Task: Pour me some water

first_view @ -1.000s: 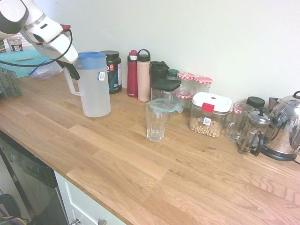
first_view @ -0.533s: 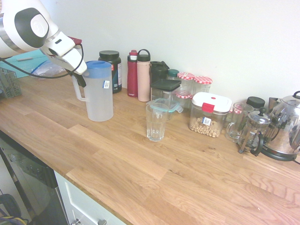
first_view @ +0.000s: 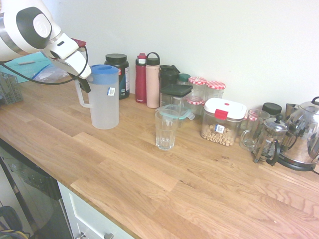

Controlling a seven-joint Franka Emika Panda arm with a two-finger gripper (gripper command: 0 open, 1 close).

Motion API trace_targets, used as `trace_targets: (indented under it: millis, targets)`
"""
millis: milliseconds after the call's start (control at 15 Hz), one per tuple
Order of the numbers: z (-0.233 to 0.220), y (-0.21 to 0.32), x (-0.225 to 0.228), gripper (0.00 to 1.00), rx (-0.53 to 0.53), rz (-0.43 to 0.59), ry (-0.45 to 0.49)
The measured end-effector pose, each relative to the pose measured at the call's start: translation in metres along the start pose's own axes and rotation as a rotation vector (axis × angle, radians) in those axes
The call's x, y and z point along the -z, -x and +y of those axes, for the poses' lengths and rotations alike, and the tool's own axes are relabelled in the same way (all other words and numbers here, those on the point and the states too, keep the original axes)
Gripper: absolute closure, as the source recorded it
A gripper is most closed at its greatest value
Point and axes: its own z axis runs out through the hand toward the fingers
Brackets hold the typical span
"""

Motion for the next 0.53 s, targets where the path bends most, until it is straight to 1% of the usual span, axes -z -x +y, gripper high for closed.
trace_targets:
  millis: [133,333,400,533]
  targets:
    - [0.002,-0.004,0.000,0.00,-0.005,0.000,0.006]
    - [0.011,-0.003,0.006,0.00,0.002,-0.008,0.053]
    - [0.018,0.001,0.012,0.00,0.018,-0.038,0.081]
    - [0.040,0.013,0.039,0.00,0.101,-0.169,0.139]
